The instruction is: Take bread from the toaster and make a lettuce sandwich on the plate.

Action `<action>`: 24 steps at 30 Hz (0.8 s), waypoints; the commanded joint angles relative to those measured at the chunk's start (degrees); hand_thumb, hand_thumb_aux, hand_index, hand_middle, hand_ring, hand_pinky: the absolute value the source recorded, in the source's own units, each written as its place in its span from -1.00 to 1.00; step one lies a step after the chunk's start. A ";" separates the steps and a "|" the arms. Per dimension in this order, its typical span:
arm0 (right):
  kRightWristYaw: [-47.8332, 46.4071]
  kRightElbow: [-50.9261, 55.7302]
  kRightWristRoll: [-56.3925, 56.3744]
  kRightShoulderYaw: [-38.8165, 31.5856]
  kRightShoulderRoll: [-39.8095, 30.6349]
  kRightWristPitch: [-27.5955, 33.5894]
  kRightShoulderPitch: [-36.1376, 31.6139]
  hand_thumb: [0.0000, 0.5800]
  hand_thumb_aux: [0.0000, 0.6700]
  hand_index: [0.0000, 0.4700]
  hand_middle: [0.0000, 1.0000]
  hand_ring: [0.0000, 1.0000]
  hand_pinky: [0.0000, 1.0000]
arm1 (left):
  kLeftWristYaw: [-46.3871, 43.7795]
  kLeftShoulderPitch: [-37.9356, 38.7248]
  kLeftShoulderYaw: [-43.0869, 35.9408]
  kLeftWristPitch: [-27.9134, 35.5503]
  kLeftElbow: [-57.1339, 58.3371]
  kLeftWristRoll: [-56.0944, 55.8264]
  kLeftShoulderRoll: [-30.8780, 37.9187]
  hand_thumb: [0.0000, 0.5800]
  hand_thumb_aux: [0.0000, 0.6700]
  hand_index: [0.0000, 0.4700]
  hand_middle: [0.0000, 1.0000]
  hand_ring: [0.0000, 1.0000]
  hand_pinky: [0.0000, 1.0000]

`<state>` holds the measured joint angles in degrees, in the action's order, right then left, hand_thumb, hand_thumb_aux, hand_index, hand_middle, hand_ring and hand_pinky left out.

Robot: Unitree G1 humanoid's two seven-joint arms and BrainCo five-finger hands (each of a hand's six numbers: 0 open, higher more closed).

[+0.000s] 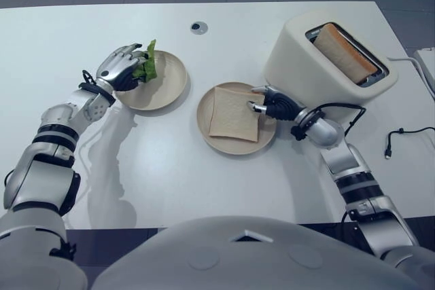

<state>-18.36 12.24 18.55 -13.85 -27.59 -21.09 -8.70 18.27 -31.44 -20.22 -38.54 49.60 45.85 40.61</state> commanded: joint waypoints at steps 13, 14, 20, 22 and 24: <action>1.79 -11.23 -2.53 2.23 2.98 -0.39 2.82 -1.00 -1.00 -1.00 -1.00 -1.00 -1.00 | -9.06 4.20 -1.34 -16.80 -10.29 -11.02 -7.37 1.00 1.00 1.00 -1.00 -1.00 -1.00; 3.16 -11.50 -3.15 4.00 3.41 0.04 2.49 -1.00 -1.00 -1.00 -1.00 -1.00 -1.00 | -9.46 4.35 -1.45 -17.26 -10.66 -11.03 -7.82 1.00 1.00 1.00 -1.00 -1.00 -1.00; 8.53 -14.24 -7.87 12.04 5.54 0.69 1.79 -1.00 -1.00 -1.00 -1.00 -1.00 -1.00 | -16.18 7.77 -1.38 -22.18 -15.95 -17.98 -7.98 1.00 1.00 1.00 -1.00 -1.00 -1.00; 8.32 -16.80 -11.79 13.29 6.88 -0.06 1.86 -1.00 -1.00 -1.00 -1.00 -1.00 -1.00 | -18.76 8.70 -2.26 -21.90 -16.98 -17.96 -8.51 1.00 0.97 0.97 -1.00 -1.00 -1.00; 7.05 -19.33 -15.27 13.62 7.76 -0.84 2.23 -1.00 -1.00 -1.00 -1.00 -1.00 -1.00 | -22.11 9.50 -3.85 -20.90 -16.97 -17.70 -9.11 0.96 0.73 0.73 -1.00 -1.00 -1.00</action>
<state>-10.32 -4.54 6.75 -1.24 -20.73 -21.54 -6.67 -0.31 -23.29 -22.15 -60.50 33.08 27.97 32.23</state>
